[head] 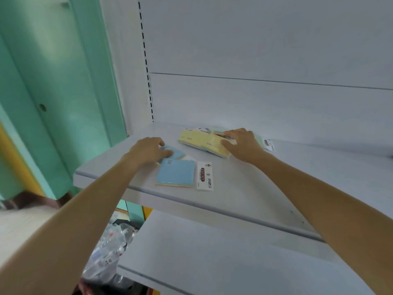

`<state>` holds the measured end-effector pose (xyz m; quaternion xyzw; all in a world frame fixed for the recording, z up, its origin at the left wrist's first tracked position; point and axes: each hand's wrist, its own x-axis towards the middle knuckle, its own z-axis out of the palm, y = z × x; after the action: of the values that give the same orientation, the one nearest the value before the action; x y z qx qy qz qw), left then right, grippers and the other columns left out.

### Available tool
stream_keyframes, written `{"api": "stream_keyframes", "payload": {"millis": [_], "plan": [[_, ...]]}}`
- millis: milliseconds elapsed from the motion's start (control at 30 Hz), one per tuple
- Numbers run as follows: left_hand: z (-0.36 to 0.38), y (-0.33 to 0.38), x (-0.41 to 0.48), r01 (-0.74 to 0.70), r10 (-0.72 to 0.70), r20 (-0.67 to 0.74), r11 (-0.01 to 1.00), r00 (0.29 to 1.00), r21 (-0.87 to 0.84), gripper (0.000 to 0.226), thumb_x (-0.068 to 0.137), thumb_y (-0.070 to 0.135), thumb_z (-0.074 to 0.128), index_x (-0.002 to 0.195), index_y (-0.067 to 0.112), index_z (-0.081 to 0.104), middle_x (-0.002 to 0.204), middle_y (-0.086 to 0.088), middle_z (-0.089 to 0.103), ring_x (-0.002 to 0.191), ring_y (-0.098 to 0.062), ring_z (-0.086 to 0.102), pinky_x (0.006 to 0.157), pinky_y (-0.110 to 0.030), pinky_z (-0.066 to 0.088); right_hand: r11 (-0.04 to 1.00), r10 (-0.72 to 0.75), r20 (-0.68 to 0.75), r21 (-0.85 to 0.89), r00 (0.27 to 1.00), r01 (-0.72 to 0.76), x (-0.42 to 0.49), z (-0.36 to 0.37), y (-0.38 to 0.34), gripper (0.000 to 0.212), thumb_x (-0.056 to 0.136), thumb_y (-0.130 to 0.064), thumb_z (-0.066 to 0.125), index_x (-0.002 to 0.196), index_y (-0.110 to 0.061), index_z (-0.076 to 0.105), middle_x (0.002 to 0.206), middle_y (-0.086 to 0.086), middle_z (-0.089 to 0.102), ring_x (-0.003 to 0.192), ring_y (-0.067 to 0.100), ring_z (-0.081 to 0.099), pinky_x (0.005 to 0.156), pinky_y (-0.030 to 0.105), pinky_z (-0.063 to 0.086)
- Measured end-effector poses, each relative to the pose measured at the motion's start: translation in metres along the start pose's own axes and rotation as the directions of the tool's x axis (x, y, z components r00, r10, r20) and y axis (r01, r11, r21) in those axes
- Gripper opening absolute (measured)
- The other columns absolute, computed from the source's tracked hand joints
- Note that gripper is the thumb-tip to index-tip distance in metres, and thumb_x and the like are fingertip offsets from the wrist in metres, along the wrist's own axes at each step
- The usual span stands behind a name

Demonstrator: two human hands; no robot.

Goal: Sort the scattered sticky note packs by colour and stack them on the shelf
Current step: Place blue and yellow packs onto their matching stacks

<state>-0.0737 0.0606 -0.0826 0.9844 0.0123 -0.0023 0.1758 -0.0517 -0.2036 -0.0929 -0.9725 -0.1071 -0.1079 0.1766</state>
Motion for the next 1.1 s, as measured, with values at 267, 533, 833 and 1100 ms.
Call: {"api": "stream_keyframes", "payload": {"millis": [267,533,833,1100], "plan": [[0.001,0.005,0.019,0.078,-0.075,0.057,0.996,0.996,-0.040,0.072,0.079,0.054,0.060,0.124,0.000,0.046,0.128,-0.019,0.054,0.109,-0.033,0.056,0.082,-0.034,0.044,0.989,-0.147,0.179,0.006,0.973,0.148,-0.016,-0.001,-0.003,0.038,0.095,-0.012,0.037,0.132,-0.017,0.048,0.139,0.008,0.046,0.137,0.019,0.031,0.109,0.029,0.019],[0.003,0.015,0.025,0.092,-0.093,-0.021,0.995,0.995,-0.045,0.079,0.074,0.060,0.062,0.111,-0.010,0.052,0.115,-0.027,0.062,0.094,-0.036,0.059,0.066,-0.030,0.034,0.989,0.042,0.143,0.132,0.989,-0.061,-0.030,-0.020,0.026,0.040,0.086,0.001,0.036,0.113,-0.013,0.061,0.130,0.013,0.048,0.113,0.025,0.047,0.088,0.031,0.037],[-0.012,0.033,0.019,0.075,-0.121,-0.061,0.867,0.991,-0.493,0.049,0.076,0.025,0.073,0.105,0.009,0.037,0.097,-0.009,0.043,0.079,-0.022,0.047,0.047,-0.026,0.034,0.933,0.198,0.289,0.238,0.937,-0.271,-0.029,-0.036,0.022,0.041,0.073,-0.039,0.073,0.104,-0.018,0.058,0.105,-0.004,0.046,0.100,0.016,0.043,0.081,0.026,0.033],[-0.032,0.036,0.002,-0.015,-0.148,-0.114,0.547,0.982,-0.837,0.011,0.084,0.008,0.057,0.081,0.018,0.052,0.093,-0.008,0.054,0.067,-0.011,0.052,0.055,-0.025,0.048,0.740,0.332,0.248,0.531,0.910,-0.414,-0.032,-0.045,0.033,0.026,0.079,0.004,0.057,0.098,-0.013,0.065,0.082,0.003,0.049,0.070,0.015,0.046,0.058,0.019,0.035]]}}
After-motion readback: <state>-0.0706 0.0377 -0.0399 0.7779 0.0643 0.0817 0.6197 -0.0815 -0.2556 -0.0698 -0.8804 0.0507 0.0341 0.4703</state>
